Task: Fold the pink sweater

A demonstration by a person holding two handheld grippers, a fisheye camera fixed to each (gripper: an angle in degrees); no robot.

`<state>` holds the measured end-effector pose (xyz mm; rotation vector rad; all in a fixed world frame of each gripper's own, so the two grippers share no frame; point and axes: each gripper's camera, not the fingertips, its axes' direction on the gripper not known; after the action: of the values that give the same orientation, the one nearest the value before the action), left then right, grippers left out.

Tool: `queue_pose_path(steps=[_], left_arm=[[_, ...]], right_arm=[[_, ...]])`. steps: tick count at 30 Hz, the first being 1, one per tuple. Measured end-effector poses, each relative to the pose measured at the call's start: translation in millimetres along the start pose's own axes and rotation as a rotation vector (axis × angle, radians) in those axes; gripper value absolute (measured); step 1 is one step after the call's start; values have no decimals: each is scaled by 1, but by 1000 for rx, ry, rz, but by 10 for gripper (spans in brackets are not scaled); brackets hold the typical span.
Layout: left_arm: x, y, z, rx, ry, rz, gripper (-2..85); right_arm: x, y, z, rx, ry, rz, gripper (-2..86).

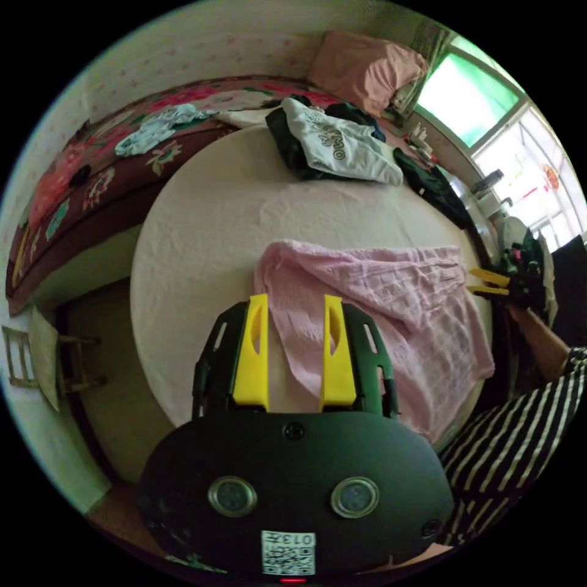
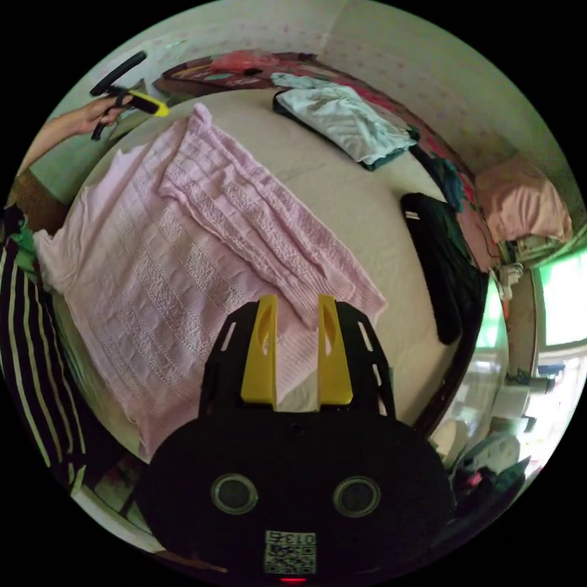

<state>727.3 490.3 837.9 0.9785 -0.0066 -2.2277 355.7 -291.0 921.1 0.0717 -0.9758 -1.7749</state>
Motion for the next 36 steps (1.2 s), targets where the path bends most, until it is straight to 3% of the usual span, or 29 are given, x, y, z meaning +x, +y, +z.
queue_pose_path(steps=[5,6,8,12,15,19,22,26,31,36], left_arm=[[29,-60,34,-82,-251,244,138],[33,-65,37,-93,-264,272,130],[42,-84,50,-176,-273,358,29],[46,-108,39,-143,-235,379,10],[27,-129,23,-80,-104,262,5],[-27,-139,38,-103,124,-201,3],[-39,-127,38,-119,42,-275,11],[-13,-121,33,-99,-62,-73,77],[36,-144,43,-78,-103,201,111],[69,-182,68,-107,-104,275,133]], right_arm=[[20,-26,20,-54,-59,-137,54],[26,-32,22,-73,-93,-156,41],[36,-41,22,-101,-101,-178,33],[74,-70,-1,-37,-74,-185,30],[125,-108,-16,47,-10,-74,38],[211,-155,-13,112,-39,318,65],[242,-147,-13,131,-156,417,69],[221,-103,-25,213,-128,213,78],[140,-33,11,-63,-86,-231,82],[139,-14,38,-121,-68,-221,60]])
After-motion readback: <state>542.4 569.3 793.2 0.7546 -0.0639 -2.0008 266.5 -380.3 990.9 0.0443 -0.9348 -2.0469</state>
